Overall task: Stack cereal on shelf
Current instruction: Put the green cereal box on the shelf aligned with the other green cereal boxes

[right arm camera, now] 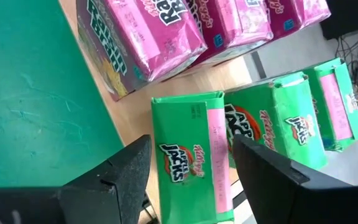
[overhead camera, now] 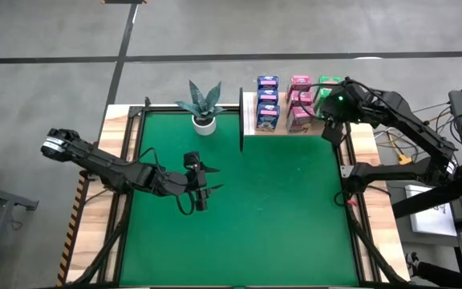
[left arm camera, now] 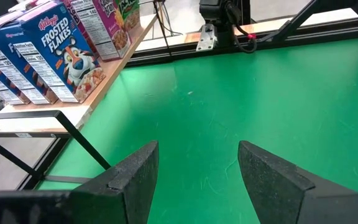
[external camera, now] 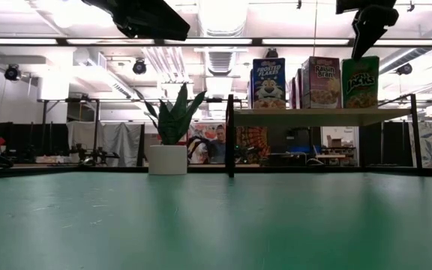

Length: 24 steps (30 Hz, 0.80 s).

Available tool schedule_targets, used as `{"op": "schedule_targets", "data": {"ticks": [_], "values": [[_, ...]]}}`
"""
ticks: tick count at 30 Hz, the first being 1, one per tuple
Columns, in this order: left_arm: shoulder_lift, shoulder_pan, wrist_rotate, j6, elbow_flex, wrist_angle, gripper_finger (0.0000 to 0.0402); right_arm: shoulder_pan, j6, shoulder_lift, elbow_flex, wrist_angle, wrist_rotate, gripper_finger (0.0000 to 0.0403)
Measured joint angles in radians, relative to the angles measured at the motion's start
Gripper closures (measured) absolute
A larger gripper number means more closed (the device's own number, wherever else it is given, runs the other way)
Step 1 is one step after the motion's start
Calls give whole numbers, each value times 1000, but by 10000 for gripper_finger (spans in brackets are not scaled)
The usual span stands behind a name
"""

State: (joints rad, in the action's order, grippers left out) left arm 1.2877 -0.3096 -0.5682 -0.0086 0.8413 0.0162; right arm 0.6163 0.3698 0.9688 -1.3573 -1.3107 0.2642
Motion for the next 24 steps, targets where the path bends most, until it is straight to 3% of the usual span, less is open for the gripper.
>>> {"op": "schedule_targets", "data": {"ticks": [4, 8, 20, 24], "values": [[0, 0, 0, 0, 0, 0, 198, 0, 2, 0, -4, -1, 7, 186], [0, 0, 0, 0, 0, 0, 198, 0, 3, 0, -4, -1, 80, 188], [0, 0, 0, 0, 0, 0, 198, 0, -18, -4, -4, 15, 78, 189], [0, 0, 0, 10, 0, 13, 198, 0, -77, -2, -4, 34, 78, 207]]}}
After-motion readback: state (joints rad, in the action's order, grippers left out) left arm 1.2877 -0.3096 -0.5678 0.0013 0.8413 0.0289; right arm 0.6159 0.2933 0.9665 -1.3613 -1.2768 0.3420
